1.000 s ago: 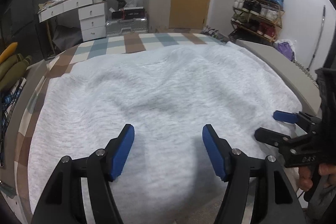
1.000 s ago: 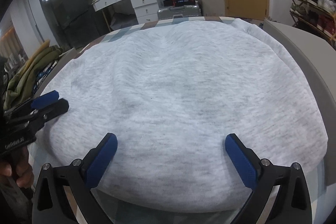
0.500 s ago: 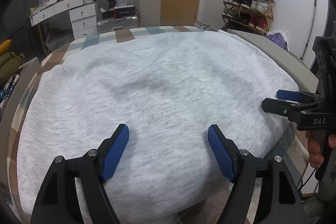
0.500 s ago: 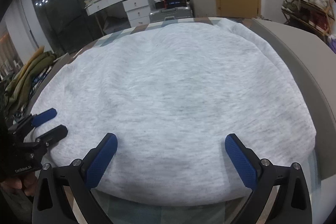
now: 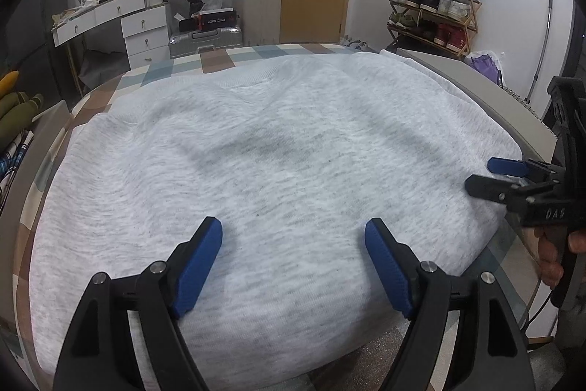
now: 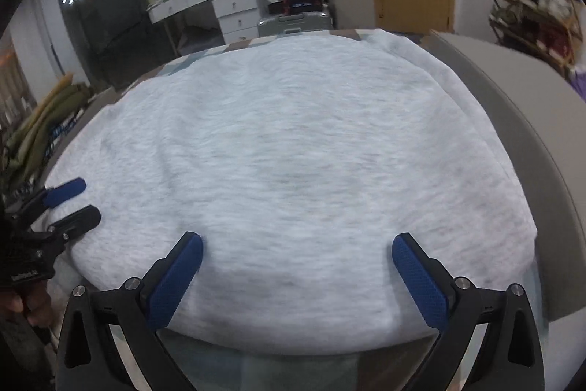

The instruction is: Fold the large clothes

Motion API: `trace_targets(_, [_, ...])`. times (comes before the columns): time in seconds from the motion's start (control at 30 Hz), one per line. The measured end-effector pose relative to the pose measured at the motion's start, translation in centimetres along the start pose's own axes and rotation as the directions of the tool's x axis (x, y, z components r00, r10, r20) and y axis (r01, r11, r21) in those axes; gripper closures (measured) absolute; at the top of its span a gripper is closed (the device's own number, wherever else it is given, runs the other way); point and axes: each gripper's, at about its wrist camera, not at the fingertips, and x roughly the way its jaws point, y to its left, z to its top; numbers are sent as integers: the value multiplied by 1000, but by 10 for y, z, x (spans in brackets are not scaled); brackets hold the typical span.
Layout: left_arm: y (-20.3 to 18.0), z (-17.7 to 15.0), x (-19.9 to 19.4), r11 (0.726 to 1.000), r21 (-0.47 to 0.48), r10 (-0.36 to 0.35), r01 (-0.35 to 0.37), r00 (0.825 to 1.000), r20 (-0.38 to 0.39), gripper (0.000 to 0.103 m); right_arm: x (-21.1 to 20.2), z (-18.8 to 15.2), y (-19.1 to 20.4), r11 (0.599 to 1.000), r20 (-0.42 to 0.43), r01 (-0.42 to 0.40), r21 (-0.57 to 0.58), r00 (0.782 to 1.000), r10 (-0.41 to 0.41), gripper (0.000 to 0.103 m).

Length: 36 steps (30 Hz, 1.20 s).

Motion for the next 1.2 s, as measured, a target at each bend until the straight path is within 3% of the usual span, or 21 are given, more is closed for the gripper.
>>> trace_targets(0.03, [0, 0, 0, 1000, 0, -2, 2, 1000, -1, 26, -3, 0, -13, 991, 11, 129, 24, 992, -129, 1])
trace_targets(0.07, [0, 0, 0, 1000, -1, -3, 3, 1000, -1, 26, -5, -2, -25, 961, 25, 274, 18, 961, -275, 4])
trace_targets(0.1, [0, 0, 0, 1000, -2, -3, 3, 1000, -1, 26, -5, -3, -37, 934, 21, 356, 18, 934, -357, 4])
trace_targets(0.13, [0, 0, 0, 1000, -1, -3, 3, 1000, -1, 26, -5, -4, -50, 921, -3, 386, 46, 923, -386, 4])
trace_targets(0.23, [0, 1, -1, 1000, 0, -1, 1, 1000, -2, 26, -15, -8, -87, 938, -46, 272, 214, 962, -269, 4])
trace_targets(0.37, [0, 2, -1, 1000, -4, -2, 2, 1000, -7, 26, -30, -2, -99, 948, 40, 146, 282, 986, -164, 4])
trace_targets(0.47, [2, 6, -5, 1000, -25, -13, 13, 1000, -10, 26, -26, 5, -101, 924, 46, 170, 342, 979, -197, 4])
trace_targets(0.53, [10, 10, -15, 997, -69, -24, 24, 1000, 6, 26, -19, 6, -99, 925, 17, 216, 314, 972, -233, 5])
trace_targets(0.67, [42, 10, -48, 985, -144, 109, -100, 992, 57, 26, -9, 1, -79, 951, 10, 195, 239, 979, -204, 12])
trace_targets(0.77, [83, -5, -62, 946, -238, 229, -218, 973, 18, 26, -8, 0, -72, 956, 25, 176, 235, 982, -187, 12])
trace_targets(0.83, [112, -22, -58, 901, -316, 296, -299, 953, -57, 26, -2, 0, -73, 953, 14, 168, 252, 984, -177, 12])
trace_targets(0.87, [123, -31, -55, 876, -360, 306, -320, 947, -97, 26, 2, -1, -73, 951, 9, 164, 262, 985, -173, 17])
trace_targets(0.93, [137, -43, -48, 848, -437, 268, -300, 954, -134, 26, 3, -1, -72, 948, 19, 182, 262, 981, -193, 22])
trace_targets(0.97, [139, -45, -45, 839, -456, 262, -297, 955, -139, 26, -2, -3, -71, 946, 25, 194, 259, 978, -207, 34])
trace_targets(1.0, [138, -46, -44, 838, -457, 269, -300, 954, -133, 28, -4, -1, -71, 944, 35, 205, 258, 975, -221, 41])
trace_targets(1.03, [134, -44, -44, 842, -446, 279, -304, 952, -123, 41, -7, -1, -71, 939, 47, 229, 257, 967, -249, 58])
trace_targets(1.07, [131, -40, -44, 848, -427, 296, -313, 949, -107, 63, -13, -1, -71, 936, 62, 240, 257, 963, -264, 70])
trace_targets(1.1, [126, -36, -44, 854, -411, 311, -320, 946, -91, 73, -18, 0, -72, 940, 78, 226, 257, 964, -253, 73])
trace_targets(1.13, [123, -33, -45, 858, -398, 320, -324, 944, -79, 90, -22, 0, -72, 944, 93, 211, 255, 966, -241, 80])
trace_targets(1.17, [121, -31, -46, 865, -386, 322, -320, 945, -62, 98, -27, 0, -71, 948, 108, 202, 246, 966, -234, 91])
trace_targets(1.2, [121, -30, -49, 867, -385, 325, -317, 945, -45, 99, -30, 1, -70, 951, 121, 194, 239, 966, -227, 92])
